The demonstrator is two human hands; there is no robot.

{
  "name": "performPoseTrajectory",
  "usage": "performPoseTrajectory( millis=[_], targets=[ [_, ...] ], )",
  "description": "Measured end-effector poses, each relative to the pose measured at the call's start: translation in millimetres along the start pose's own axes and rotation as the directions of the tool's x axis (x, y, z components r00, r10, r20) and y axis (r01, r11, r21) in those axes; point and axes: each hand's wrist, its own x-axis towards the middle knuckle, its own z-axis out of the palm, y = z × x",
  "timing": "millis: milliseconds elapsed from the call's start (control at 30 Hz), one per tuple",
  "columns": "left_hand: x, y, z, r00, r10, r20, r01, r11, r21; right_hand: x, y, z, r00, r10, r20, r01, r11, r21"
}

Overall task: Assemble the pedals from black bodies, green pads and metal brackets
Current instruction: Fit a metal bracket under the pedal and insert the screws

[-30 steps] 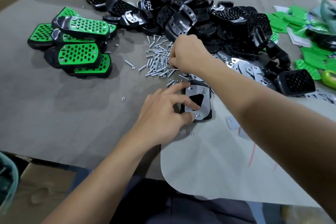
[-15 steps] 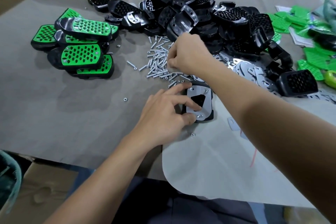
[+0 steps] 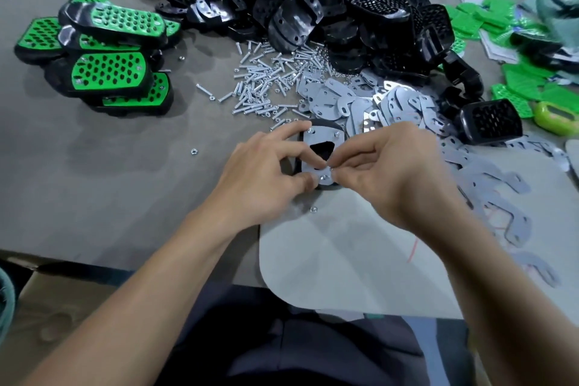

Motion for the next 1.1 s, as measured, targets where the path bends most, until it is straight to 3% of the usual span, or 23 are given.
performPoseTrajectory(
  millis=[300,700,867,1033,1100],
  targets=[
    [0,-2,0,0.999,0.031,0.024,-0.031,0.999,0.030,1,-6,9,0.993,-0.109,0.038,0.114,0.970,-0.215],
    [2,-7,1,0.997,0.055,0.046,-0.058,0.996,0.063,20,-38,-6,0.940,-0.166,0.298,0.300,0.818,-0.490],
    [1,-9,1,0.997,0.064,0.036,-0.066,0.997,0.038,19,-28,-11,0.927,-0.137,0.350,0.297,0.837,-0.459],
    [1,-9,0,0.996,0.077,0.032,-0.078,0.997,0.028,3,-7,-11,0.970,-0.213,0.119,0.238,0.933,-0.271],
    [2,-9,1,0.997,0.070,0.030,-0.071,0.997,0.041,-4,-2,-4,0.970,-0.216,0.113,0.236,0.947,-0.217]
  ],
)
